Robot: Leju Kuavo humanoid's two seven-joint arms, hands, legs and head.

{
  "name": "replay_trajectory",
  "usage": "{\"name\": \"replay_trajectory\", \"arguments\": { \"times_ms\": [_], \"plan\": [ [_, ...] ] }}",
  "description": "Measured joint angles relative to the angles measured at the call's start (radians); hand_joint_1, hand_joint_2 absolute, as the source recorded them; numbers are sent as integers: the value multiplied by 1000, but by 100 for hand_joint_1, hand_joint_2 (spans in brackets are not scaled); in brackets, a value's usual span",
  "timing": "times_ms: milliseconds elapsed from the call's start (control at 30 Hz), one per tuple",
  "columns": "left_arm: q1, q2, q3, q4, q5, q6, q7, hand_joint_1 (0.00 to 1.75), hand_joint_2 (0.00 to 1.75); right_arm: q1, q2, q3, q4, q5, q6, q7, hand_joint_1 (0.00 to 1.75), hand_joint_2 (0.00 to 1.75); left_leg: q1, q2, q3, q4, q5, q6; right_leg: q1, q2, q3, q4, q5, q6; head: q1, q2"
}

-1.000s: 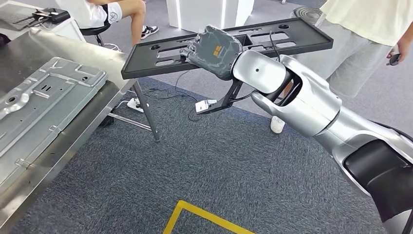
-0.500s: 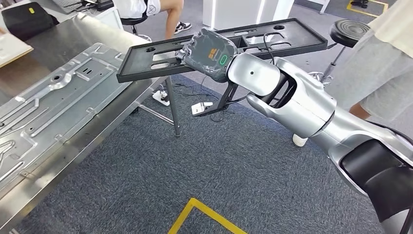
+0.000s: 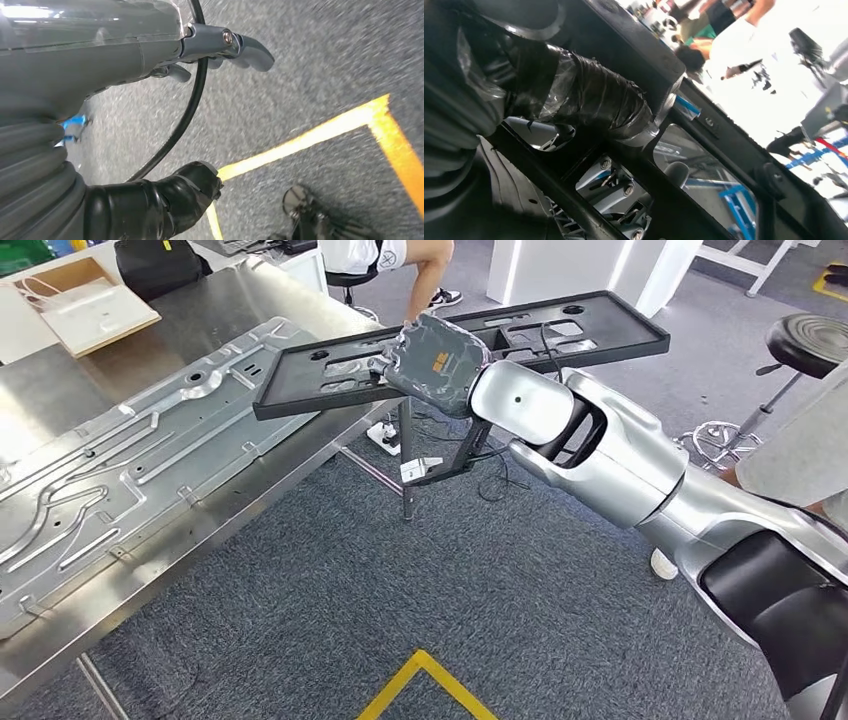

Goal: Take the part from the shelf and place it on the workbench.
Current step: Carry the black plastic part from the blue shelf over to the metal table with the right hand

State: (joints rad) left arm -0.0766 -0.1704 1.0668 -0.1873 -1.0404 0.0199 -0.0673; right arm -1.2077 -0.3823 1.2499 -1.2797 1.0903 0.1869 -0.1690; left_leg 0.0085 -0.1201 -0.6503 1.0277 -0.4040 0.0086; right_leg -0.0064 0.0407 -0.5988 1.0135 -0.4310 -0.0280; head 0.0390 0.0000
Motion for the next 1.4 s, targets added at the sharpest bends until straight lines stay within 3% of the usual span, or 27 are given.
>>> {"name": "replay_trajectory", "arguments": {
  "times_ms": [33, 100, 167, 200, 267, 333, 367, 467, 533, 600, 633, 667, 700, 733, 767, 833, 900, 967, 1033, 1100, 1167, 1200, 1233, 1300, 1333, 1400],
  "plan": [
    [0, 0, 1, 0, -1, -2, -1, 0, 175, 1, 4, 1, 2, 1, -2, 0, 175, 175, -3, 27, -12, 25, -17, -5, -4, -14, 8, -12, 4, -3, -3, 0],
    [-1, 1, 4, 0, -4, -12, -3, 0, 175, 5, 11, 3, 7, 4, -5, 1, 175, 175, -1, 89, -63, 132, -73, -14, -6, -41, 17, -21, 6, -7, -9, 0],
    [-2, 5, 5, 0, -7, -23, -5, 0, 175, 11, 21, 8, 13, 6, -6, 1, 175, 175, 7, 110, -114, 232, -107, -25, -6, -67, 18, -18, 1, -5, -9, 0],
    [-2, 7, 6, 0, -7, -26, -5, 0, 175, 15, 26, 11, 15, 7, -6, 1, 175, 175, 10, 114, -117, 235, -99, -30, -7, -80, 18, -15, -2, -3, -9, 0],
    [-1, 10, 7, 0, -7, -27, -6, 0, 175, 20, 34, 13, 21, 8, -6, 1, 175, 175, 14, 132, -63, 134, -40, -36, -9, -105, 19, -6, -11, 5, -9, 0],
    [-2, 12, 9, 0, -8, -21, -6, 0, 175, 18, 37, 14, 26, 8, -6, 1, 175, 175, 9, 160, -1, 22, -1, -28, -6, -126, 20, 5, -23, 17, -9, 0],
    [-2, 12, 10, 0, -8, -16, -5, 0, 175, 17, 37, 14, 28, 9, -7, 1, 175, 175, 6, 168, 12, -3, 4, -22, -3, -134, 21, 9, -27, 23, -8, 0],
    [0, 11, 14, 0, -8, -4, -4, 0, 175, 13, 39, 14, 32, 8, -7, 0, 175, 175, 5, 146, 12, -9, 3, 0, -1, -152, 27, 10, -34, 40, -8, 0],
    [0, 10, 15, 0, -8, 0, -3, 0, 175, 10, 39, 14, 34, 8, -7, 0, 175, 175, 9, 129, 18, -17, 6, 13, -6, -119, 17, 44, -63, 49, -8, 0],
    [-3, 8, 15, 0, -8, 1, -4, 0, 175, 8, 35, 14, 35, 8, -7, -2, 175, 175, 11, 112, 20, -21, 8, 22, -9, -65, -35, 154, -123, 53, -8, 0],
    [-4, 8, 15, 0, -8, 1, -4, 0, 175, 9, 33, 15, 36, 8, -6, -3, 175, 175, 10, 102, 19, -20, 8, 25, -9, -52, -71, 223, -151, 54, -8, 0],
    [-5, 8, 15, 0, -8, 1, -4, 0, 175, 10, 31, 17, 37, 8, -6, -4, 175, 175, 8, 90, 19, -19, 8, 26, -8, -46, -101, 276, -166, 53, -8, 0],
    [-5, 8, 15, 0, -8, 1, -4, 0, 175, 12, 29, 19, 38, 7, -5, -6, 175, 175, 7, 77, 18, -17, 8, 27, -8, -43, -116, 297, -160, 51, -8, 0],
    [-4, 8, 16, 0, -8, 1, -4, 0, 175, 13, 28, 20, 39, 6, -5, -7, 175, 175, 5, 64, 18, -15, 8, 27, -7, -41, -112, 277, -135, 47, -8, 0],
    [-4, 8, 16, 0, -8, 0, -4, 0, 175, 12, 26, 21, 40, 5, -4, -8, 175, 175, 3, 51, 18, -12, 7, 27, -6, -33, -91, 222, -96, 41, -8, 0],
    [-4, 4, 16, 0, -9, 0, -4, 0, 175, 9, 24, 21, 40, 2, -4, -13, 175, 175, 1, 29, 15, -9, 7, 25, -5, 6, -35, 88, -32, 26, -8, 0],
    [-5, 1, 16, 0, -10, 0, -4, 0, 175, 6, 23, 22, 40, 0, -4, -16, 175, 175, 4, 8, 8, -9, 10, 15, -3, 28, -10, 25, -16, 17, -8, 0],
    [-3, 1, 16, 0, -11, -1, -4, 0, 175, 5, 23, 22, 40, -1, -3, -16, 175, 175, 7, -8, 3, -12, 15, 2, -2, 8, -4, 15, -13, 14, -8, 0],
    [0, 2, 16, 0, -11, -1, -3, 0, 175, 4, 25, 22, 40, -1, -2, -16, 175, 175, 3, 27, -7, 6, 2, -7, -7, -15, 9, -3, -5, 7, -9, 0],
    [0, 2, 17, 0, -12, -1, -3, 0, 175, 3, 25, 23, 41, -1, -1, -16, 175, 175, 3, 89, -49, 96, -50, -14, -9, -39, 19, -14, -1, 0, -10, 0],
    [-2, 2, 17, 0, -12, -1, -3, 0, 175, 3, 24, 25, 41, -2, -1, -16, 175, 175, 10, 111, -110, 220, -103, -23, -7, -64, 20, -13, -3, -2, -10, 0],
    [-3, 2, 17, 0, -12, -1, -3, 0, 175, 4, 24, 27, 41, -2, -1, -16, 175, 175, 13, 114, -125, 249, -106, -27, -7, -75, 20, -12, -5, 0, -10, 0],
    [-3, 3, 17, 0, -13, -1, -3, 0, 175, 5, 24, 29, 41, -2, -1, -16, 175, 175, 16, 116, -119, 238, -91, -30, -8, -85, 20, -9, -8, 3, -10, 0],
    [-2, 4, 18, 0, -13, 0, -3, 0, 175, 5, 24, 30, 41, -4, -1, -16, 175, 175, 19, 125, -56, 119, -32, -35, -11, -99, 21, 1, -17, 13, -10, 0],
    [-1, 4, 18, 0, -14, -1, -4, 0, 175, 4, 23, 30, 41, -6, -2, -16, 175, 175, 17, 129, -21, 58, -12, -33, -10, -105, 20, 6, -23, 19, -11, 0],
    [0, 4, 19, 0, -15, -1, -5, 0, 175, 3, 22, 30, 42, -11, -3, -16, 175, 175, 15, 132, 11, -3, 1, -24, -5, -113, 17, 16, -30, 28, -9, 0]
  ]
}}
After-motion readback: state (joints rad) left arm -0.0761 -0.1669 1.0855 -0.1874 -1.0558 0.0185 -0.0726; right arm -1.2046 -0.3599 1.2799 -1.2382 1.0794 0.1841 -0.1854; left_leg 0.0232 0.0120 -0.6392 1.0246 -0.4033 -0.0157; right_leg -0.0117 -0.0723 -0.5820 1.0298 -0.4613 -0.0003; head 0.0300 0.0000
